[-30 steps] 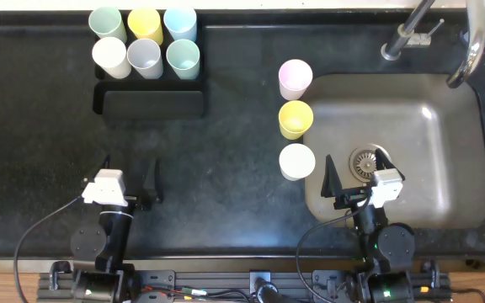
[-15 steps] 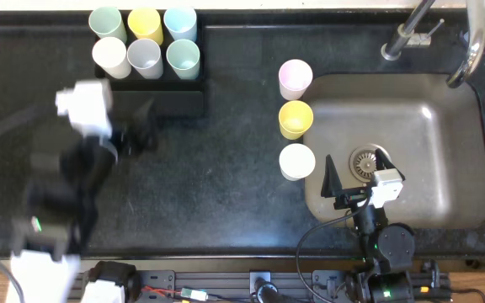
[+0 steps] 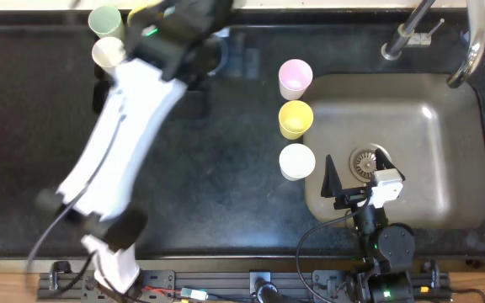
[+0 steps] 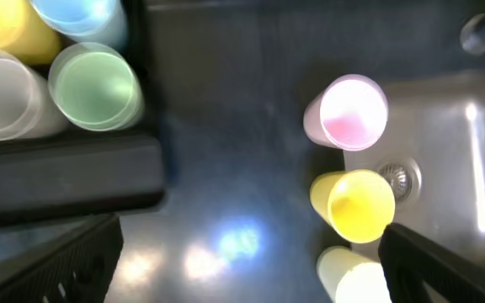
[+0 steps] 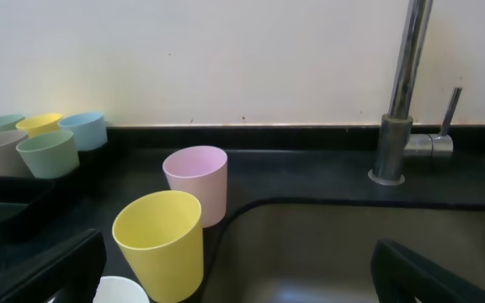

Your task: Store Cups

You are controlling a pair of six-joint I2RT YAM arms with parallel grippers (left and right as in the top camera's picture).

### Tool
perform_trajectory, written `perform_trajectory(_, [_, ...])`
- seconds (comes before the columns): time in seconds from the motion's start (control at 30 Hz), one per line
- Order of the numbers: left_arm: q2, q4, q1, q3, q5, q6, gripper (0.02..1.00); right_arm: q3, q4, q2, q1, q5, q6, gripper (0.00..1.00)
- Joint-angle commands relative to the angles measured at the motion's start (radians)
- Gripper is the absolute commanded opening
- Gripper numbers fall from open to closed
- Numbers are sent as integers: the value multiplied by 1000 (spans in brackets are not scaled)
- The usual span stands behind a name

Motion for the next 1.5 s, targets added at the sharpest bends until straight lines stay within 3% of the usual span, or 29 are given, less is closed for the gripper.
perform_trajectory(0.03, [228,-135,-52,289,-21,-152,1000,-13,5,-9,6,-4,-4,996])
perform_trajectory(0.27, [513,-194,-101,558,-21,-169,1000,-13,5,-9,6,-4,-4,998])
perform_trajectory(0.83, [671,-52,-103,562,-22,-170,1000,-13,5,-9,6,-4,-4,998])
perform_trajectory(1.07, [695,-15,-103,562,-40,-170,932,-13,5,-9,6,-4,-4,996])
perform_trajectory(1.27, [721,5,-103,562,-40,-171,792,-13,5,-9,6,-4,-4,998])
perform_trajectory(1.37, [724,12,-103,562,-40,-170,673,-13,5,-9,6,-4,-4,996])
perform_trajectory(1.5, [723,29,-104,562,-40,-170,424,-13,5,-9,6,-4,-4,998])
